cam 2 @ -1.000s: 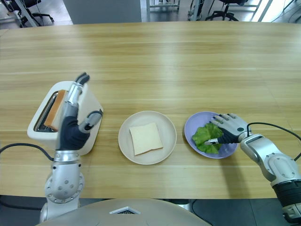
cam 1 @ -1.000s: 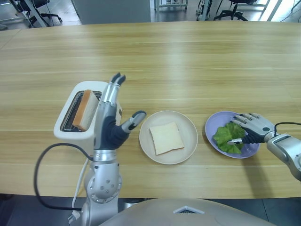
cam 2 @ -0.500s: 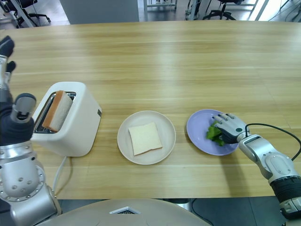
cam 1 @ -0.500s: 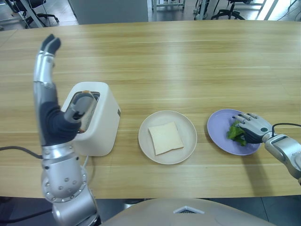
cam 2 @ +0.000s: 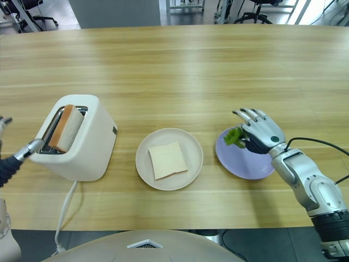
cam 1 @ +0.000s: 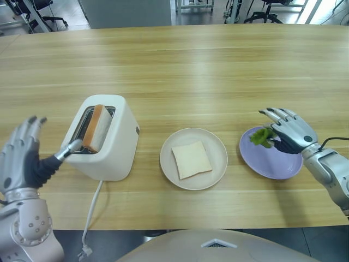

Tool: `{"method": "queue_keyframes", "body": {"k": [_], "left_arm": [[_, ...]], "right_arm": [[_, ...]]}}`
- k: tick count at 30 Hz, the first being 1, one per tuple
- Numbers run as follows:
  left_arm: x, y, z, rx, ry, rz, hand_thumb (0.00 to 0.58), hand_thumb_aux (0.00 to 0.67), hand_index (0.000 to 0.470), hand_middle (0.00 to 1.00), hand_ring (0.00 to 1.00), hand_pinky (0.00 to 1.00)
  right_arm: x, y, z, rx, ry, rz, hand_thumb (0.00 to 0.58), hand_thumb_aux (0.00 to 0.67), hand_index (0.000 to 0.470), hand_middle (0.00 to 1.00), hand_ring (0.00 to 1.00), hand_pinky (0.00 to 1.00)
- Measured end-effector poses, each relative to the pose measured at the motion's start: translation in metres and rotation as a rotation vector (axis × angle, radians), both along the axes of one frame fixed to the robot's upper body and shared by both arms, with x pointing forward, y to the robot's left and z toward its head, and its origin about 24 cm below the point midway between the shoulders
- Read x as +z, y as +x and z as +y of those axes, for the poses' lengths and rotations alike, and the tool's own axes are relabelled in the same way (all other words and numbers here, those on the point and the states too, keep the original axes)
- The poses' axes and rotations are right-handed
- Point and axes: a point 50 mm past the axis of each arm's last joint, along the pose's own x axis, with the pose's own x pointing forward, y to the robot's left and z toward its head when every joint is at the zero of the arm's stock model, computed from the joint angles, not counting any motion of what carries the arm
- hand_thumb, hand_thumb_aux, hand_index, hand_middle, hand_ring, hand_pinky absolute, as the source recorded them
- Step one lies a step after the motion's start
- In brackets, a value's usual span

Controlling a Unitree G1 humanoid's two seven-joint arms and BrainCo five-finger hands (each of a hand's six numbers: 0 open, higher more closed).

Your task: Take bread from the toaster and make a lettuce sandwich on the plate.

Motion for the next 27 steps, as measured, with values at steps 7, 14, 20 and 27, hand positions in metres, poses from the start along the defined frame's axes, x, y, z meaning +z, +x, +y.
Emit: {"method": "queue_keyframes", "body": {"k": [7, 14, 20, 27], "left_arm": [[-0.025, 0.008, -0.016, -0.055, 0.027, 0.146, 0.000, 0.000, 0.000, 0.00, 0.00, 0.00], [-0.024, 0.028, -0.023, -0.073, 0.063, 0.086, 0.000, 0.000, 0.000, 0.00, 0.00, 0.00], [-0.012, 0.041, -0.025, -0.072, 0.105, 0.000, 0.216, 0.139, 0.096, 0.00, 0.00, 0.00], [-0.019, 0.046, -0.027, -0.095, 0.069, -0.013, 0.580, 0.670, 0.460, 0.00, 0.00, 0.00]], "right_arm": [[-0.001, -0.008, 0.063, 0.156, 0.175, 0.042, 0.580, 0.670, 0.460, 0.00, 0.00, 0.00], [-0.033, -0.023, 0.120, 0.309, 0.173, 0.175, 0.580, 0.670, 0.460, 0.00, 0.00, 0.00], [-0.061, -0.027, 0.142, 0.359, 0.100, 0.255, 0.580, 0.670, 0.460, 0.00, 0.00, 0.00], [-0.056, -0.010, 0.148, 0.336, 0.074, 0.168, 0.580, 0.670, 0.460, 0.00, 0.00, 0.00]]}}
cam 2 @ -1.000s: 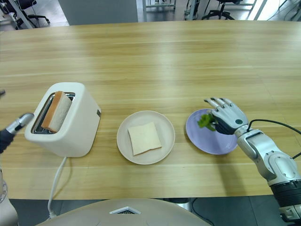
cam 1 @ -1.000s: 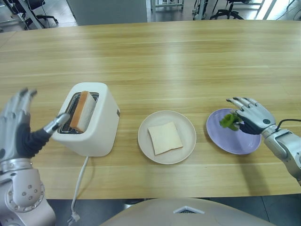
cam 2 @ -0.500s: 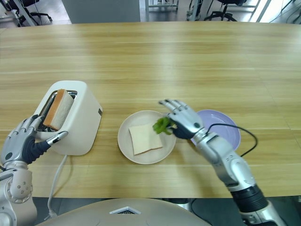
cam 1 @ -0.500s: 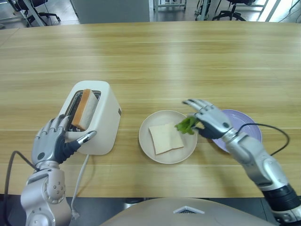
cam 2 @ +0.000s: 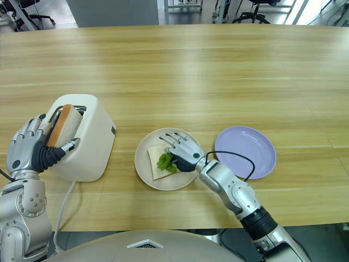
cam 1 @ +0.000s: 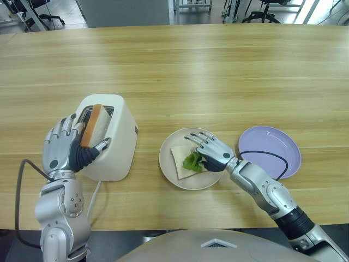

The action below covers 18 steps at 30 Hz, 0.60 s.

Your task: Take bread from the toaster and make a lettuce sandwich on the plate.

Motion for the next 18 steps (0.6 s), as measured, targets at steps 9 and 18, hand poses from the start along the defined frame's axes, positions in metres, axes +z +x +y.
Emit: {"method": "queue_keyframes", "body": {"k": [9, 18], "left_arm": [[-0.007, 0.001, 0.002, -0.006, -0.051, -0.006, 0.580, 0.670, 0.460, 0.00, 0.00, 0.00], [-0.006, 0.000, 0.006, -0.017, -0.094, -0.047, 0.580, 0.670, 0.460, 0.98, 0.98, 0.98]], "right_arm": [[0.004, 0.009, 0.004, -0.028, -0.007, -0.060, 0.580, 0.670, 0.460, 0.00, 0.00, 0.00], [0.012, 0.018, -0.003, -0.022, -0.083, -0.128, 0.580, 0.670, 0.460, 0.00, 0.00, 0.00]]}}
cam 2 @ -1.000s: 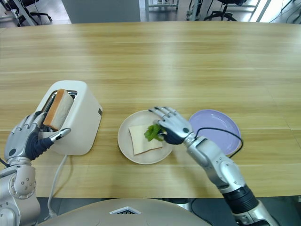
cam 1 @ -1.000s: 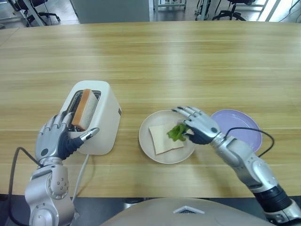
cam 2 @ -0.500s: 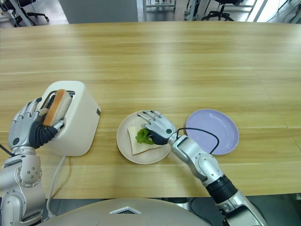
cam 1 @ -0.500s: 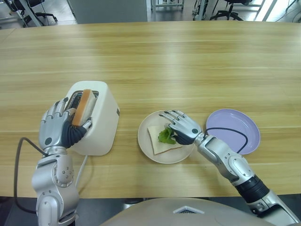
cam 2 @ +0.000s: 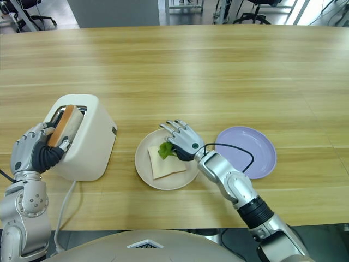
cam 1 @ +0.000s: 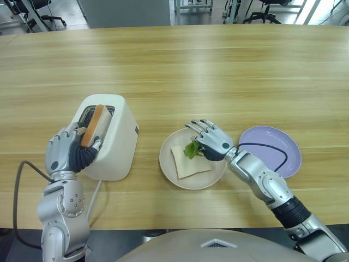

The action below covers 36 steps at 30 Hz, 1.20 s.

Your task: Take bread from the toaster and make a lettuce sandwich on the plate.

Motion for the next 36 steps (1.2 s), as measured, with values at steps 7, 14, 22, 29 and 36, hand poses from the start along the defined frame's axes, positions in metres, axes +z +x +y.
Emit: {"method": "queue_keyframes", "body": {"k": [7, 14, 22, 29, 36], "left_arm": [[0.003, -0.001, 0.002, 0.004, -0.030, -0.042, 0.580, 0.670, 0.460, 1.00, 1.00, 1.00], [0.004, -0.001, 0.001, -0.010, -0.054, -0.063, 0.580, 0.670, 0.460, 1.00, 1.00, 1.00], [0.008, -0.003, -0.001, -0.019, -0.105, -0.106, 0.580, 0.670, 0.460, 1.00, 1.00, 1.00], [0.030, -0.005, -0.005, -0.049, -0.122, -0.240, 0.580, 0.670, 0.460, 1.00, 1.00, 1.00], [0.044, -0.008, -0.012, -0.095, -0.136, -0.313, 0.580, 0.670, 0.460, 1.00, 1.00, 1.00]], "right_arm": [[0.003, 0.005, 0.000, 0.025, -0.101, -0.040, 0.441, 0.342, 0.235, 0.00, 0.00, 0.00], [-0.041, -0.016, 0.009, 0.091, -0.174, 0.123, 0.000, 0.000, 0.000, 0.00, 0.00, 0.00], [-0.051, -0.029, 0.002, 0.136, -0.167, 0.178, 0.000, 0.000, 0.000, 0.00, 0.00, 0.00], [-0.039, -0.019, 0.002, 0.113, -0.110, 0.130, 0.000, 0.000, 0.000, 0.00, 0.00, 0.00], [-0.003, 0.013, 0.010, 0.081, 0.001, -0.043, 0.000, 0.000, 0.000, 0.00, 0.00, 0.00]]}}
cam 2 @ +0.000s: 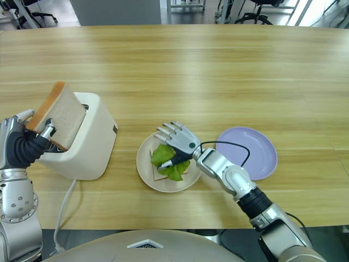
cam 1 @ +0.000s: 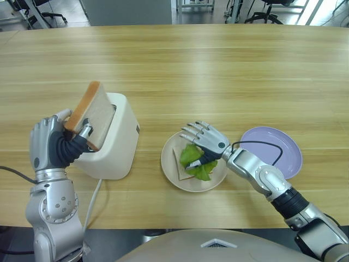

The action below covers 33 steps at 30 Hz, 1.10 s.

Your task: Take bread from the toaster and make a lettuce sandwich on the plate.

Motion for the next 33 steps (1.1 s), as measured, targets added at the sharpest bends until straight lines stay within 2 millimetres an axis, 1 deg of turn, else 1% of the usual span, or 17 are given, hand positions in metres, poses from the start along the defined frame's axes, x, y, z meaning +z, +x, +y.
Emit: {"method": "queue_keyframes", "body": {"k": [4, 6, 11, 17, 21, 23, 28, 29, 30, 31, 32, 33], "left_arm": [[0.006, -0.001, -0.009, -0.051, -0.035, -0.041, 0.580, 0.670, 0.460, 1.00, 1.00, 1.00], [0.007, -0.001, -0.013, -0.078, -0.062, -0.049, 0.580, 0.670, 0.460, 1.00, 1.00, 1.00], [0.008, -0.002, -0.017, -0.112, -0.095, -0.056, 0.580, 0.670, 0.460, 1.00, 1.00, 1.00], [0.009, -0.002, -0.022, -0.144, -0.127, -0.062, 0.580, 0.670, 0.460, 1.00, 1.00, 1.00], [0.012, -0.003, -0.024, -0.161, -0.130, -0.072, 0.580, 0.670, 0.460, 1.00, 1.00, 1.00], [0.015, -0.005, -0.026, -0.175, -0.147, -0.088, 0.580, 0.670, 0.460, 1.00, 1.00, 1.00], [0.023, -0.005, -0.046, -0.285, -0.211, -0.148, 0.580, 0.670, 0.460, 1.00, 1.00, 1.00], [0.023, -0.005, -0.052, -0.315, -0.227, -0.153, 0.580, 0.670, 0.460, 1.00, 1.00, 1.00], [0.022, -0.005, -0.057, -0.340, -0.240, -0.155, 0.580, 0.670, 0.460, 1.00, 1.00, 1.00], [0.021, -0.004, -0.062, -0.360, -0.249, -0.155, 0.580, 0.670, 0.460, 1.00, 1.00, 1.00], [0.020, -0.004, -0.066, -0.377, -0.259, -0.155, 0.580, 0.670, 0.460, 1.00, 1.00, 1.00], [0.020, -0.004, -0.069, -0.392, -0.266, -0.155, 0.580, 0.670, 0.460, 1.00, 1.00, 1.00]], "right_arm": [[0.011, 0.007, 0.007, 0.006, 0.041, -0.041, 0.000, 0.000, 0.000, 0.00, 0.00, 0.00], [0.010, 0.008, 0.008, -0.001, 0.050, -0.034, 0.000, 0.000, 0.000, 0.00, 0.00, 0.00], [0.005, 0.010, 0.005, -0.017, 0.041, -0.012, 0.000, 0.000, 0.000, 0.00, 0.00, 0.00], [-0.013, 0.012, -0.003, -0.051, -0.025, 0.057, 0.000, 0.000, 0.000, 0.00, 0.00, 0.00], [-0.014, 0.009, -0.003, -0.038, -0.007, 0.083, 0.000, 0.000, 0.000, 0.00, 0.00, 0.00], [-0.015, 0.004, -0.006, -0.033, -0.002, 0.098, 0.000, 0.000, 0.000, 0.00, 0.00, 0.00], [-0.008, -0.006, -0.015, -0.019, 0.020, 0.083, 0.000, 0.000, 0.000, 0.00, 0.00, 0.00], [-0.007, -0.008, -0.017, -0.017, 0.025, 0.072, 0.049, 0.029, 0.020, 0.00, 0.00, 0.00], [-0.007, -0.011, -0.017, -0.015, 0.033, 0.067, 0.491, 0.407, 0.280, 0.00, 0.00, 0.00], [-0.008, -0.013, -0.017, -0.012, 0.034, 0.061, 0.579, 0.644, 0.442, 0.00, 0.00, 0.00], [-0.008, -0.014, -0.017, -0.008, 0.032, 0.054, 0.577, 0.623, 0.428, 0.00, 0.00, 0.00], [-0.009, -0.014, -0.016, -0.006, 0.034, 0.047, 0.566, 0.565, 0.388, 0.00, 0.00, 0.00]]}}
